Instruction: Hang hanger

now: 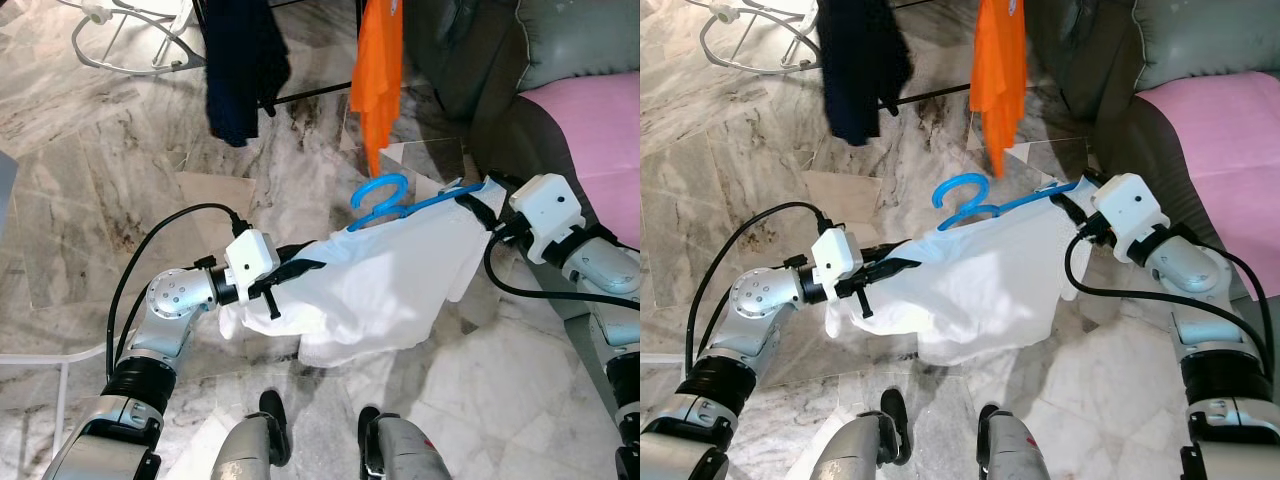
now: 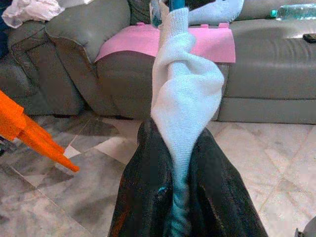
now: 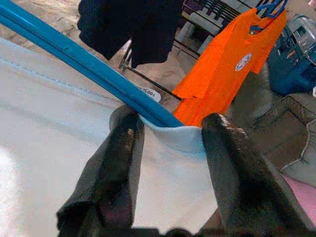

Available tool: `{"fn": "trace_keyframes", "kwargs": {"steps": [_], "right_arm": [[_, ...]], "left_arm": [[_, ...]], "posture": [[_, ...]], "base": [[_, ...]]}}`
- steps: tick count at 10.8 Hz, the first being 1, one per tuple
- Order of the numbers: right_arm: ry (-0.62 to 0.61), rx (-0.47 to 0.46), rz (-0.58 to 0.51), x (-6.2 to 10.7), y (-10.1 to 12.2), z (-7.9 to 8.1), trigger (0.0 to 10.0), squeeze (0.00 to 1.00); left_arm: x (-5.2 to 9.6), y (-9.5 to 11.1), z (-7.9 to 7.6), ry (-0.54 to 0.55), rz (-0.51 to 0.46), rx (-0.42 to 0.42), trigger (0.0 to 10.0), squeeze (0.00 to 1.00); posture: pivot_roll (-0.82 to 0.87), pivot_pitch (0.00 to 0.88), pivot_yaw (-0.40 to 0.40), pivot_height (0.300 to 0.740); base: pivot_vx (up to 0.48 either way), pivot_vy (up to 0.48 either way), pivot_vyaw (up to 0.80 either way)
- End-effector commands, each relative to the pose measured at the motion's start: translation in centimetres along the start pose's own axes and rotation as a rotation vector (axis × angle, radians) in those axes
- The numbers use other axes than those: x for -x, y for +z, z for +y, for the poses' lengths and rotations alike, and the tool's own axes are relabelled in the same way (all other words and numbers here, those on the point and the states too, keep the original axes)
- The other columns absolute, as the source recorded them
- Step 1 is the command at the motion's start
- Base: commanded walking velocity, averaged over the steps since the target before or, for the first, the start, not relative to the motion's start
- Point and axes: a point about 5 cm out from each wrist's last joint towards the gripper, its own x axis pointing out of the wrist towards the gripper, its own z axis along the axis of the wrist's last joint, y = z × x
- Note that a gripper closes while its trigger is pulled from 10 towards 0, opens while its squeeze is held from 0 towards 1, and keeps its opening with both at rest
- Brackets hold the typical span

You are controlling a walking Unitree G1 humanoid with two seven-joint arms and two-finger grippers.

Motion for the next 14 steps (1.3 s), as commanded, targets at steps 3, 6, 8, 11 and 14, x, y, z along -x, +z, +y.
{"fn": "trace_keyframes", "kwargs": {"steps": [3, 6, 8, 11, 14], "right_arm": [[-0.01, -0.017, -0.001, 0.3, -0.4, 0.1, 0.0, 0.0], [-0.016, -0.032, -0.011, 0.4, -0.4, 0.0, 0.0, 0.0], [-0.058, -0.069, -0.058, 0.4, 0.3, -0.4, 0.0, 0.0], [-0.067, -0.125, -0.128, -0.1, 1.6, 0.0, 0.0, 0.0], [-0.041, -0.195, -0.166, -0.5, 2.2, 1.2, 0.0, 0.0]], "left_arm": [[0.3, 0.4, 0.0, 0.003, -0.019, -0.016, 0.0, 0.0], [0.3, 0.3, 0.1, 0.003, -0.014, -0.013, 0.0, 0.0], [0.3, 0.2, 0.2, 0.008, -0.009, -0.011, 0.0, 0.0], [-0.1, 0.1, 0.1, 0.017, -0.007, -0.007, 0.0, 0.0], [-0.3, 0.0, 0.1, 0.032, -0.003, -0.006, 0.0, 0.0]], "posture": [[-0.18, 0.333, 0.044, 0.74], [-0.18, 0.334, 0.048, 0.74], [-0.18, 0.334, 0.05, 0.74], [-0.19, 0.333, 0.051, 0.74], [-0.19, 0.335, 0.05, 0.74]], "base": [[0.0, 0.0, 0.0], [0.0, 0.0, 0.0], [0.0, 0.0, 0.0], [0.0, 0.0, 0.0], [0.0, 0.0, 0.0]]}}
